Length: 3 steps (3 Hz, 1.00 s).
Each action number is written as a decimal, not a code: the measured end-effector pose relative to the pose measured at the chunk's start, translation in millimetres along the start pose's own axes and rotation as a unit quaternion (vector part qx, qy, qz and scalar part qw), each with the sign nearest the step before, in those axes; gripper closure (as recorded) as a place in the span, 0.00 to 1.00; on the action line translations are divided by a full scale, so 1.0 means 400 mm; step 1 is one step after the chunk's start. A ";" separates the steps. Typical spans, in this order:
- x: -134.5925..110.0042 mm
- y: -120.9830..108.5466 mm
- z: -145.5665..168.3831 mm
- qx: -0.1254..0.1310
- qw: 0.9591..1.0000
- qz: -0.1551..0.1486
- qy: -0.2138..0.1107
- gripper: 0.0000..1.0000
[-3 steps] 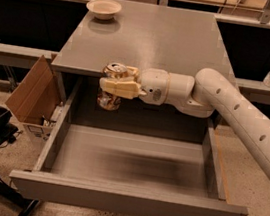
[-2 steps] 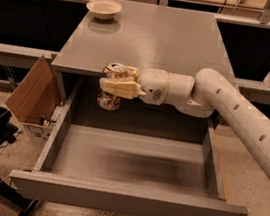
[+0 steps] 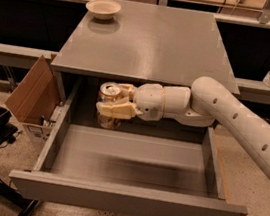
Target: Place orange can into top drawer
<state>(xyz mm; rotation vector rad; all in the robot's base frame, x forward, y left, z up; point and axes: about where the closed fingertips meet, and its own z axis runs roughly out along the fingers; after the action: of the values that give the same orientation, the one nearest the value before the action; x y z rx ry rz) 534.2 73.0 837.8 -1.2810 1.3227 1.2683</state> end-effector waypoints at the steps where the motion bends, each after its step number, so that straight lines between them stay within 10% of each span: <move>1: 0.076 0.018 0.030 -0.006 0.999 -0.028 0.040 1.00; 3: 0.265 0.024 0.083 0.014 0.999 -0.003 0.032 1.00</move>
Offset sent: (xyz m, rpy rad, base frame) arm -0.0174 0.0222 -0.1229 -0.1094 -0.0461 -0.0231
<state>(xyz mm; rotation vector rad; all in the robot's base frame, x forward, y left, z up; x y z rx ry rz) 513.7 94.9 730.2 -1.3154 1.3765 1.2098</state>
